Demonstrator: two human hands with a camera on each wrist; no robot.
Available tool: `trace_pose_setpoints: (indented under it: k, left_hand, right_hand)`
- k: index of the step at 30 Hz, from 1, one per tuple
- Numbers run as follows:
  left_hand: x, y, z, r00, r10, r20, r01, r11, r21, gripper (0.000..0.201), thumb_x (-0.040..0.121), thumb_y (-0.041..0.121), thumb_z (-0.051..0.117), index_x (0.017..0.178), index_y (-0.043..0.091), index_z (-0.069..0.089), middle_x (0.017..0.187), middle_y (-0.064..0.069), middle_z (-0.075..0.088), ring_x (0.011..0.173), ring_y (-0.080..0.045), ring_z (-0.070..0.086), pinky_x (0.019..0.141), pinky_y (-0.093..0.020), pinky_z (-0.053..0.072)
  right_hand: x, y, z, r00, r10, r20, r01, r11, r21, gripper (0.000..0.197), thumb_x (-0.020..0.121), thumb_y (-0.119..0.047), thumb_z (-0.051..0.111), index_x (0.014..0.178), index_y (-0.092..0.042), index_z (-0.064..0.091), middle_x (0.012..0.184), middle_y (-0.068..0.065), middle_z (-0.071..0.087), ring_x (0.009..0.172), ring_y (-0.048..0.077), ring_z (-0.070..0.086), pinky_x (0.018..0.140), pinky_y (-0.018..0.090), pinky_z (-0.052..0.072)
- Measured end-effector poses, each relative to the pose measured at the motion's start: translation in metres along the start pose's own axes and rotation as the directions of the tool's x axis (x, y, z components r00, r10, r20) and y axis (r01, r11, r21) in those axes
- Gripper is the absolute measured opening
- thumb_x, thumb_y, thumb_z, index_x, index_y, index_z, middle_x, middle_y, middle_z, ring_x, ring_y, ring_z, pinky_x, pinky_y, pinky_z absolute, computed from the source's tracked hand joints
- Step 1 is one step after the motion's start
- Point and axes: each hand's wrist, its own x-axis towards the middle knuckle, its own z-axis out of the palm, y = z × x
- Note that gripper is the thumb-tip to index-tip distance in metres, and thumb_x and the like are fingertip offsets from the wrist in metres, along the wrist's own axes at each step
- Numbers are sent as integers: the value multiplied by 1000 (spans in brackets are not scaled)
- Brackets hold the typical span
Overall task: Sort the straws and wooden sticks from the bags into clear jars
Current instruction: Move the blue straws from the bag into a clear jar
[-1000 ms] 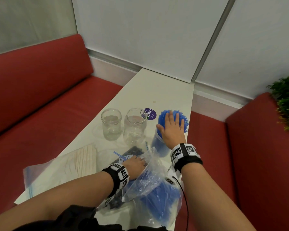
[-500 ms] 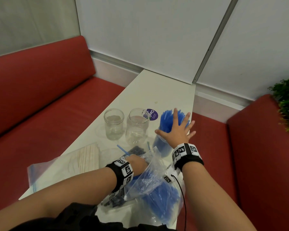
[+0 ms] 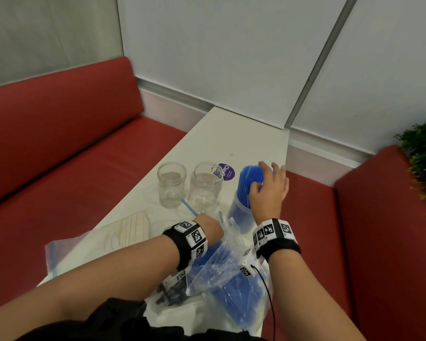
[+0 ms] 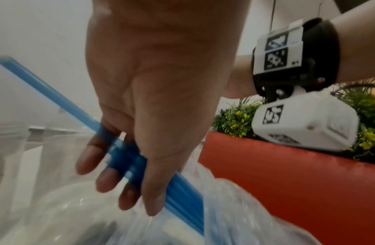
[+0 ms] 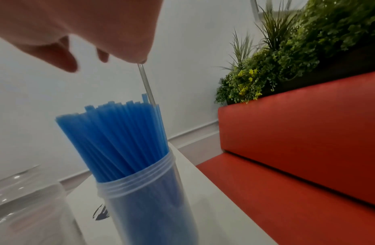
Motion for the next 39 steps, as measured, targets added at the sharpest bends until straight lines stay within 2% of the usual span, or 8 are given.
trace_pose_setpoints:
  k: [7, 11, 14, 22, 25, 29, 34, 39]
  left_hand:
    - [-16, -15, -35, 996, -72, -50, 72, 997, -3, 21, 100, 14, 51, 114, 8, 65, 117, -4, 65, 109, -24, 62, 84, -34, 47]
    - [-18, -19, -39, 992, -121, 26, 122, 992, -18, 27, 103, 22, 46, 122, 10, 61, 124, -3, 62, 117, -23, 59, 96, -35, 46]
    - [-22, -20, -42, 993, -117, 14, 118, 991, -62, 28, 101, 23, 49, 123, 10, 62, 115, -3, 64, 113, -22, 61, 87, -34, 47]
    - [-38, -28, -79, 959, -125, -254, 85, 983, -162, 19, 98, 23, 50, 100, 10, 65, 99, -2, 67, 99, -23, 59, 98, -23, 30]
    - [-59, -55, -116, 835, -182, -519, 130, 982, -135, 50, 97, 59, 35, 89, 19, 66, 87, 3, 64, 93, -20, 57, 112, -52, 17]
    - [-63, -77, -133, 598, -326, -732, 76, 933, -352, 69, 95, 69, 22, 86, 21, 70, 84, 4, 68, 83, -16, 63, 92, -42, 42]
    - [-46, -58, -118, 776, -207, -596, -65, 913, -402, 71, 95, 69, 25, 60, 15, 56, 57, 3, 55, 52, -12, 52, 50, -28, 33]
    - [-37, -55, -106, 767, -134, -627, -195, 883, -428, 55, 97, 63, 26, 108, 27, 66, 99, 7, 69, 92, -14, 63, 94, -42, 44]
  right_hand:
    - [-43, -12, 5, 958, -130, 257, 7, 904, 428, 83, 86, 5, 51, 155, -32, 25, 155, -3, 36, 144, 12, 36, 118, 38, 35]
    - [-47, -7, 9, 578, -50, 815, -244, 942, 230, 83, 90, -3, 59, 159, -24, 18, 150, 7, 49, 122, 19, 55, 101, 33, 48]
    - [-56, 0, 16, 453, -44, 890, -192, 971, 145, 72, 82, -4, 71, 148, -16, 44, 140, 2, 59, 125, 18, 56, 109, 37, 45]
    - [-86, -6, 39, 663, -54, 746, -205, 946, 251, 13, 95, -11, 62, 97, -20, 71, 76, 1, 72, 67, 8, 62, 85, 43, 56]
    - [-88, -5, 36, 741, 25, 671, -408, 810, 420, 24, 95, -28, 67, 72, -26, 72, 59, 0, 66, 64, 20, 65, 79, 50, 57]
    - [-79, -8, 33, 807, 26, 590, -395, 766, 507, 39, 94, -35, 70, 66, -10, 61, 58, 9, 61, 61, 26, 59, 80, 48, 54]
    - [-53, -32, 25, 828, 31, 560, -372, 777, 508, 37, 94, -17, 66, 59, -12, 55, 53, 5, 55, 55, 18, 53, 61, 31, 45]
    - [-35, -53, 7, 822, 146, 551, -497, 656, 568, 23, 95, 1, 48, 84, -11, 65, 76, 6, 58, 72, 18, 55, 68, 30, 30]
